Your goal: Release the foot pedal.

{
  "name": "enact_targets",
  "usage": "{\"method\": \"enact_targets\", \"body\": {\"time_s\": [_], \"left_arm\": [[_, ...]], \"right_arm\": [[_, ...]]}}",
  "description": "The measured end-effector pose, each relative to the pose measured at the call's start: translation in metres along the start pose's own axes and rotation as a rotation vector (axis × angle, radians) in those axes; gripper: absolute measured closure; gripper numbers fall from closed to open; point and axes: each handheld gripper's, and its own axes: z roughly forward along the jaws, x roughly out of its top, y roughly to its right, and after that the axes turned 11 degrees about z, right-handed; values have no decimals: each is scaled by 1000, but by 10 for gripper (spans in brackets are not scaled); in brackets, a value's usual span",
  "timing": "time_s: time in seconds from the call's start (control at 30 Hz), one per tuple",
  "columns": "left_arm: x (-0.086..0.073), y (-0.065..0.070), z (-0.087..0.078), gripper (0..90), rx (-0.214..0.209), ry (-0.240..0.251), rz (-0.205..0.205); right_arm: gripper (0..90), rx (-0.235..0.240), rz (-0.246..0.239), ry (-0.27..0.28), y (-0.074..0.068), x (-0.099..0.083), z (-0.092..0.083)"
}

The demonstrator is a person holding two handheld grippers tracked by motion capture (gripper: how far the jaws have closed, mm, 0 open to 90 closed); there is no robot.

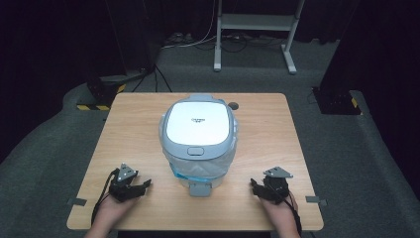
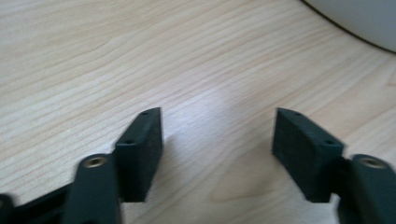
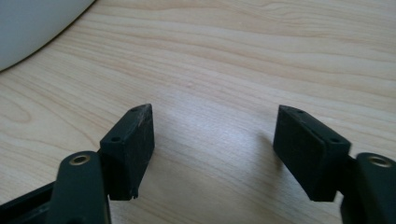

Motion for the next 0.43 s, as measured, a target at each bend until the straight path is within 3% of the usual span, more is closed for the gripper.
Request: {"method": "enact_targets", "body": {"time_s": [0.07,0.43], "left_arm": [[-1,-2,0,323,11,5,-28],[-5,0,-2,326,28,16,-28]], "right_arm": [[299,15,-1,-3,0,0,1],[299,4,14,7,-2,-1,2]]}}
